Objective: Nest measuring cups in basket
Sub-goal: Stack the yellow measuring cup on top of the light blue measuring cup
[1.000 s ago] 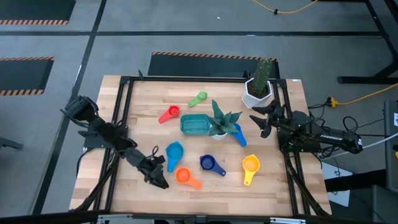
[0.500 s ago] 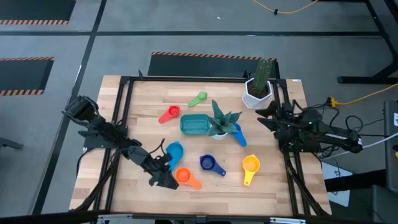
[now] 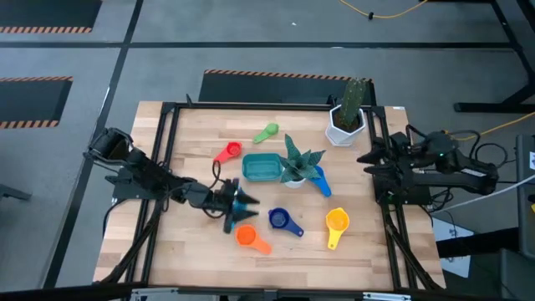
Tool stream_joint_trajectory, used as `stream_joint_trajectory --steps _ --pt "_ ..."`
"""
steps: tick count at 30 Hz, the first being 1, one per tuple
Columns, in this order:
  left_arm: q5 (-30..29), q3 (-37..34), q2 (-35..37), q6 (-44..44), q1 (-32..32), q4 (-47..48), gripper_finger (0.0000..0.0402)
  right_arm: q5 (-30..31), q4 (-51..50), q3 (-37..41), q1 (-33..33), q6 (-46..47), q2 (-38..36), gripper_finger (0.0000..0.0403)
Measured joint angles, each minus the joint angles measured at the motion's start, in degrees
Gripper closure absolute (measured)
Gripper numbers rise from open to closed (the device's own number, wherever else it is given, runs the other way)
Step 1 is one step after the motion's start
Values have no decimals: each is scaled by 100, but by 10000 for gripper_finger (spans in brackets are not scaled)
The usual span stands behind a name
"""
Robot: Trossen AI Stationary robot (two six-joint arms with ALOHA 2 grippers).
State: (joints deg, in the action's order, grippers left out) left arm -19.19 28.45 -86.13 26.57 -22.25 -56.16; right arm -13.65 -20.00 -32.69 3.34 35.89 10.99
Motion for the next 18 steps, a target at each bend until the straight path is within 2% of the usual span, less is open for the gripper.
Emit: stream_joint_trajectory --steps 3,8,18 --pt "-250 -1 0 -286 197 -1 205 -349 -187 -330 -45 313 327 169" --pt "-253 0 0 -313 402 -2 205 -555 -517 -651 -152 456 933 169" --pt "-116 -2 0 -315 424 2 205 -953 -956 -707 -841 1323 2142 169"
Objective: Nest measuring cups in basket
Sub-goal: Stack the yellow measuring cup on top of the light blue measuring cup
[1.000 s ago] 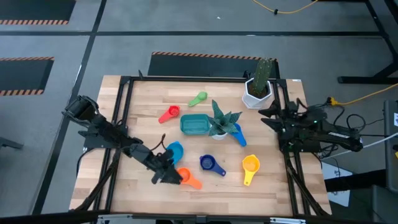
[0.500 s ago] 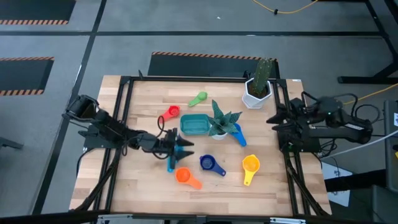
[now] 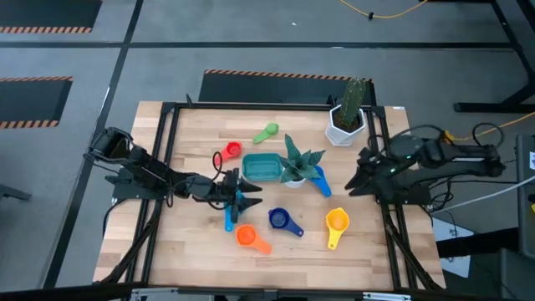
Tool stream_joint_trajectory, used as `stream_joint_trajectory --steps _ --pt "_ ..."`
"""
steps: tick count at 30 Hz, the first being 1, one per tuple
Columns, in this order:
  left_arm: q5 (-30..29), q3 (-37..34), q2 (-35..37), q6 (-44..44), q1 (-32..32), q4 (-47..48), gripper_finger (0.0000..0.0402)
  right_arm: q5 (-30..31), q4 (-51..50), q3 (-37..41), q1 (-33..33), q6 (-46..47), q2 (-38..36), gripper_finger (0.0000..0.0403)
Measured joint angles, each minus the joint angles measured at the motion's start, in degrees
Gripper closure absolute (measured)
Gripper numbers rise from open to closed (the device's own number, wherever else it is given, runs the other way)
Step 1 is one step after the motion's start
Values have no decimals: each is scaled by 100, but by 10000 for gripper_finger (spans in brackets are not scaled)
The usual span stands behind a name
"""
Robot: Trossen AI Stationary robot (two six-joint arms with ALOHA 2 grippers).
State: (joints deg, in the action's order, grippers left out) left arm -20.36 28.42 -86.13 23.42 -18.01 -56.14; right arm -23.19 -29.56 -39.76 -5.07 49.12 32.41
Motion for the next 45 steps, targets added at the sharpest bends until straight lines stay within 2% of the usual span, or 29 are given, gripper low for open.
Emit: stream_joint_trajectory --steps 6,14,22,30,45 --pt "54 0 0 2 -1 0 205 75 -205 -3 -715 380 589 169" --pt "54 0 0 2 -1 2 205 1025 -1514 -3 -1408 981 1164 169" --pt "52 -2 0 4 -1 4 205 1739 -1897 -3 -1621 1167 1737 169" --pt "52 -2 0 7 -1 8 205 1760 -2308 -3 -1621 1185 2524 169" --pt "50 -2 0 9 -1 17 205 1760 -2128 -3 -1619 855 3644 169"
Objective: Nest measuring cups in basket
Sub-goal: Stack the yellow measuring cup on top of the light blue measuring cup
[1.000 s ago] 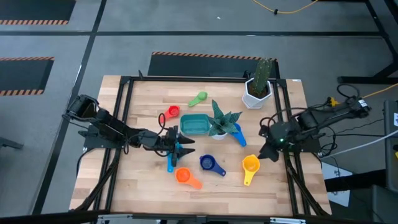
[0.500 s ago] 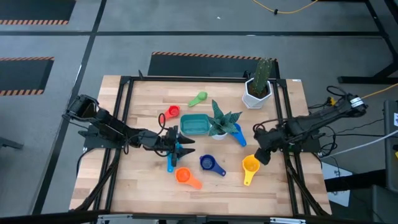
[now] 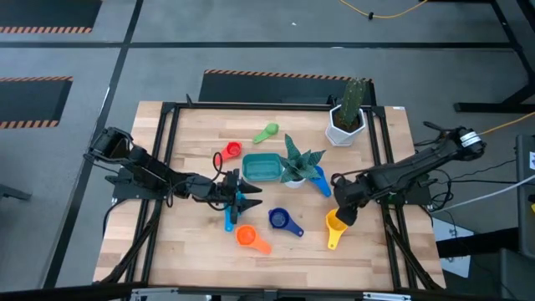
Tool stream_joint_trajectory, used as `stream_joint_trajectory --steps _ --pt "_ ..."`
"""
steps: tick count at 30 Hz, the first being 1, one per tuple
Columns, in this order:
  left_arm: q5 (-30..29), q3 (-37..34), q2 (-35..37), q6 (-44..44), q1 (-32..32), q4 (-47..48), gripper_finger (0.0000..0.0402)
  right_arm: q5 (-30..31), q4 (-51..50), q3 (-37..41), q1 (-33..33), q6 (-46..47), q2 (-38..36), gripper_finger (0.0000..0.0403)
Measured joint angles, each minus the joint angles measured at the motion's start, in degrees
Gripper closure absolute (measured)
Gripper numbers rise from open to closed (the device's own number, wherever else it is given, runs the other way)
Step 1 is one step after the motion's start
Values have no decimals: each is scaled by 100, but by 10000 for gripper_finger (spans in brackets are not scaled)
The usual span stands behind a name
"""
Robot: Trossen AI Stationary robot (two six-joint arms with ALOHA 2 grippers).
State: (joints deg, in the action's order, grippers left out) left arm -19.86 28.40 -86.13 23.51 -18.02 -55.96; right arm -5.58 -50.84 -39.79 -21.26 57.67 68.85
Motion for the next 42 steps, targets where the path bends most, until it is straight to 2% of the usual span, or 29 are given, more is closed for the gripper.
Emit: stream_joint_trajectory --steps 14,17,22,36,38,42 --pt "0 0 0 0 0 15 205 -12 384 4 0 -419 823 170" --pt "0 0 0 -1 0 19 205 -134 526 4 2 -436 937 181" --pt "0 -2 0 -4 0 20 205 -201 662 4 0 -440 1086 222" --pt "0 -2 0 -6 -2 25 205 -307 653 4 0 -418 1175 383" --pt "0 -2 0 -4 -2 24 205 -307 654 4 0 -415 1175 392" --pt "0 -2 0 -4 -2 24 205 -322 655 4 0 -413 1175 383"
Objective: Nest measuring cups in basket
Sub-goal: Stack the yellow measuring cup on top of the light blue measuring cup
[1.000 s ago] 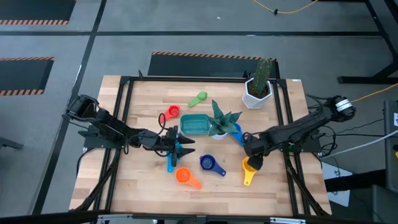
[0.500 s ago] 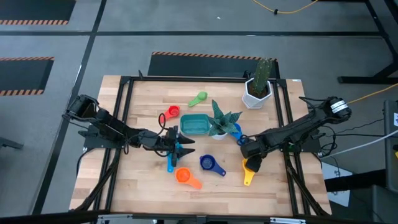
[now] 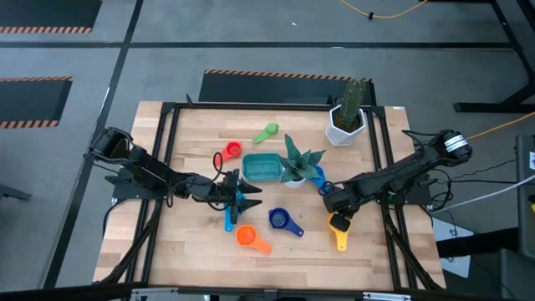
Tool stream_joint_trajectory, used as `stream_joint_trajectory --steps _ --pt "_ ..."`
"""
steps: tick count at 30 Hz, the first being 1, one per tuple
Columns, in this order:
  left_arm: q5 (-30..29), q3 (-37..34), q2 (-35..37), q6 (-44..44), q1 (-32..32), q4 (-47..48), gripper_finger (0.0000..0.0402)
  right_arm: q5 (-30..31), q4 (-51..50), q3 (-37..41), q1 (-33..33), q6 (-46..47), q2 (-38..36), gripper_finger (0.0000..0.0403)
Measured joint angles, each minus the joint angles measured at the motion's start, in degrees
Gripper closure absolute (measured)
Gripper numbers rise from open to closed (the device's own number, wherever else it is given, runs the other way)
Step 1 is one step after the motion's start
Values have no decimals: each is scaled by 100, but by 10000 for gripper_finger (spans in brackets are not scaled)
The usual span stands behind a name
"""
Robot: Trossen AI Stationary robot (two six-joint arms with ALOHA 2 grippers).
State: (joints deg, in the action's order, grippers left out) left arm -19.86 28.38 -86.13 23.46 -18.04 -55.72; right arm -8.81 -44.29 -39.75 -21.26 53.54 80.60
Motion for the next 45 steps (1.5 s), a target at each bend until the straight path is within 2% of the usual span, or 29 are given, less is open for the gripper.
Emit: stream_joint_trajectory --steps 11,28,32,38,45 --pt "-1 0 0 2 0 0 205 -387 -31 -181 2 18 0 390" --pt "-2 0 0 2 2 0 205 -384 -439 -2136 0 -746 -2 388" --pt "-2 0 0 2 2 0 205 -178 -384 -2456 0 -773 -2 390" --pt "-42 0 0 -2 0 0 205 206 125 -2634 33 -930 -2 387" --pt "-253 0 0 -4 2 -2 205 340 1145 -2637 228 -1226 61 389"
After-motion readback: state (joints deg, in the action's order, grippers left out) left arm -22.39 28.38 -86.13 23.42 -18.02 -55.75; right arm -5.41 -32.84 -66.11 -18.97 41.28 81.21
